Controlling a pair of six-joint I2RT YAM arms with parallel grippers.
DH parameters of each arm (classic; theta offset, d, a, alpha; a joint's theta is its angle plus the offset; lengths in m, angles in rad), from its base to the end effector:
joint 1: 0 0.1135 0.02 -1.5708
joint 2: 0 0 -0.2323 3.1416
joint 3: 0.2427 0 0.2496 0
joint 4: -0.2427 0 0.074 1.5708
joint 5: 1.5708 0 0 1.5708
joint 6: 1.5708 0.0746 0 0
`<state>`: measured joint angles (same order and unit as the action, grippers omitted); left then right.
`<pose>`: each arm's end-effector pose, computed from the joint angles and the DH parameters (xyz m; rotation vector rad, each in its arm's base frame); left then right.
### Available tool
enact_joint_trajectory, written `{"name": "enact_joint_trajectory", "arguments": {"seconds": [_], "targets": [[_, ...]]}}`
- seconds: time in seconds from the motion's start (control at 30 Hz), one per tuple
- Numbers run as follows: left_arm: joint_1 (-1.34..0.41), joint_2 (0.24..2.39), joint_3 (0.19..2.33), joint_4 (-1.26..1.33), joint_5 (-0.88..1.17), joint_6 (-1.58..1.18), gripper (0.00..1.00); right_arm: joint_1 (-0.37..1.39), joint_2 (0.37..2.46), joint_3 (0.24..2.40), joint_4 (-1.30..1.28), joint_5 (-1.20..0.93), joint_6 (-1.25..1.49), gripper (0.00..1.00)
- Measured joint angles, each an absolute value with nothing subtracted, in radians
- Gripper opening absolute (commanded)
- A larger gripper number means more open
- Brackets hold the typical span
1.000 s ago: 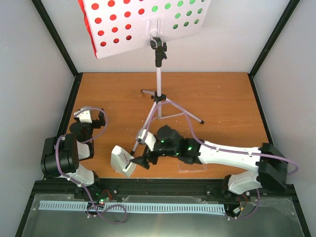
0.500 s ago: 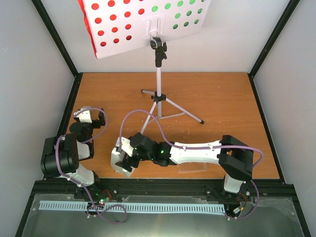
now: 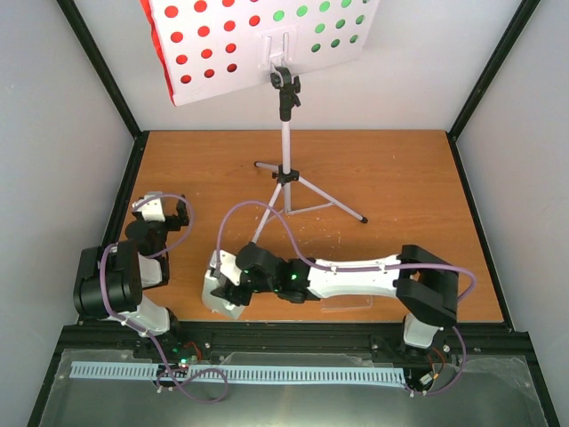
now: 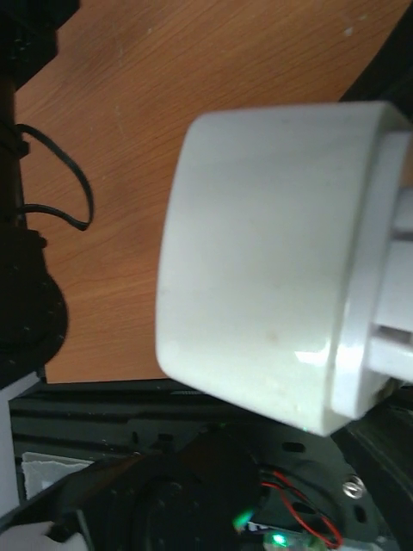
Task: Pack up the instrument practice props
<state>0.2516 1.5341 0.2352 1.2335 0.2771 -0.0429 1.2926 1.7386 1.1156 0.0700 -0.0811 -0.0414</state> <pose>0.2760 0.0499 0.1188 -0.0284 1.6339 -0.0666 0.1087 0.4024 0.1720 -1.4221 1.7244 0.8035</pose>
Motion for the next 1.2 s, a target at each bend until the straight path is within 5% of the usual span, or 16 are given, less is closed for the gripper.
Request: {"name": "enact_joint_trajectory", "arguments": {"seconds": [0.23,0.47,0.67,1.03,1.13,1.2], "targets": [[0.252,1.42,0.24,1.14,0.146,-0.095,0.99,1.298,1.491,0.954,-0.023,-0.015,0.012,0.47],[0.257,1.209,0.429,0.723,0.089,-0.255,0.99,1.29,1.246,0.838,-0.084,0.198,0.131,0.48],[0.26,1.085,0.534,0.44,0.302,-0.461,1.0,1.214,1.238,0.813,-0.155,0.375,0.272,0.36],[0.091,0.979,0.526,0.15,0.556,-0.591,0.98,1.169,1.323,0.787,-0.106,0.527,0.368,0.36],[-0.029,0.95,0.491,0.123,0.569,-0.62,0.98,1.154,1.354,0.786,-0.08,0.54,0.371,0.4],[-0.107,0.949,0.477,0.099,0.569,-0.635,0.98,1.145,1.375,0.786,-0.061,0.542,0.376,0.52]]}}
